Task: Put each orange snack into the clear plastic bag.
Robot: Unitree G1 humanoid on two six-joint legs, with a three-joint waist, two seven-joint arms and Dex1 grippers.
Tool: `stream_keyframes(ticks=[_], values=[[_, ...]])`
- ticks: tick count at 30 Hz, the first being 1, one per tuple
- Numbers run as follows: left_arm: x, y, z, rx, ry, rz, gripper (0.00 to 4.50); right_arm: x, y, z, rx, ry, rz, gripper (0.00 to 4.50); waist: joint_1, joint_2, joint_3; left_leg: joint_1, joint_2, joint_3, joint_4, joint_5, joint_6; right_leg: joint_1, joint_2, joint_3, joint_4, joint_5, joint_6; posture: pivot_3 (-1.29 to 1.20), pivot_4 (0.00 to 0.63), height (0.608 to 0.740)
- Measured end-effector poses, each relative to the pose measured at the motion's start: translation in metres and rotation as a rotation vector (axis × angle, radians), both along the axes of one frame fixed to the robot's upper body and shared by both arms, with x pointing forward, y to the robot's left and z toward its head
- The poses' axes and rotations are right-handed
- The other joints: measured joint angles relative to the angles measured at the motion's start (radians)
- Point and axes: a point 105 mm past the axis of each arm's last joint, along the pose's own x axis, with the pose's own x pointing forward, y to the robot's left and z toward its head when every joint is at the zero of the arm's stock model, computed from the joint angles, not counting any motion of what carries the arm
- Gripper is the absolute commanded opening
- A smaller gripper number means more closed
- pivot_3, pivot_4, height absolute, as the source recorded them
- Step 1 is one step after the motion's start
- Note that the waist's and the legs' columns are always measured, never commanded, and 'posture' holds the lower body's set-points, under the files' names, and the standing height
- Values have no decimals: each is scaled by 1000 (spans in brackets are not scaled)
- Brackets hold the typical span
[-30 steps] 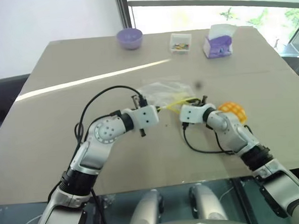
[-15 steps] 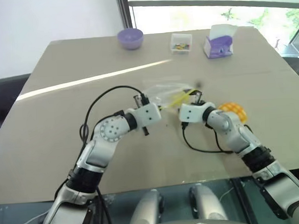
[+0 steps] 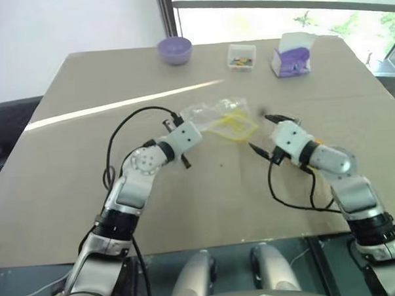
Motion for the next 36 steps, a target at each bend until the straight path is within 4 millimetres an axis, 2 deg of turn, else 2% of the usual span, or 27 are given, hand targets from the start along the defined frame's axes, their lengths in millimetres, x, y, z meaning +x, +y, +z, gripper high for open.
stream_keyframes(ticks=[3,7,9,14,17,23,25,28,30,31,33,34,36], values=[[2,2,3,-37,-2,-2,0,-5,-38,-14,3,78,-150,4426,9,0,0,0,0,0,0,0,0,0,0,-1,0,0,0,0,150,740],[4,1,5,-51,5,-23,0,-18,-73,-41,14,193,-317,4426,11,0,0,0,0,0,0,0,0,0,0,-1,0,0,0,0,150,740],[6,-1,9,-56,-2,-30,0,-21,-79,-47,25,226,-354,4426,5,0,0,1,0,1,0,0,0,0,0,0,0,0,0,0,150,740],[7,-5,14,-53,-20,-54,0,-20,-78,-55,109,281,-411,4426,7,0,0,3,0,0,0,0,0,3,0,-1,0,0,0,0,150,740],[7,-4,13,-51,-14,-56,0,-16,-79,-59,114,287,-434,3575,7,-1,-1,3,0,0,0,0,0,4,-1,-1,0,0,0,0,150,740],[7,-5,13,-51,-13,-58,0,-12,-82,-59,121,271,-451,945,6,-1,-1,5,0,-1,0,0,0,6,0,-2,0,0,0,0,150,740],[7,-5,13,-51,-12,-58,0,-12,-81,-57,124,261,-439,945,5,-1,-1,5,0,-1,0,0,0,5,0,-2,0,0,0,0,150,740],[7,-5,13,-51,-12,-58,0,-14,-68,-47,151,245,-357,945,4,-1,-1,4,0,-1,0,0,0,5,0,-2,0,0,0,0,150,740],[7,-5,13,-52,-12,-58,0,-16,-51,-28,185,208,-264,945,4,0,0,4,0,-1,0,0,0,5,0,-2,0,0,0,0,150,740],[7,-5,13,-52,-11,-59,0,-16,-37,-11,200,170,-192,945,3,0,0,4,0,-1,0,0,0,5,0,-2,0,0,0,0,150,740],[7,-6,13,-54,-12,-60,0,-17,-22,4,205,135,-126,945,4,0,0,4,0,-1,0,0,0,5,0,-2,-1,0,0,0,150,740],[7,-7,13,-55,-11,-61,0,-17,-9,14,202,114,-74,945,5,0,0,4,0,-2,0,0,0,5,0,-3,-1,0,0,0,150,740],[7,-10,14,-60,-16,-70,0,-17,6,19,198,107,-20,945,6,0,0,4,0,-2,0,0,0,5,0,-4,-1,0,0,0,150,740]])
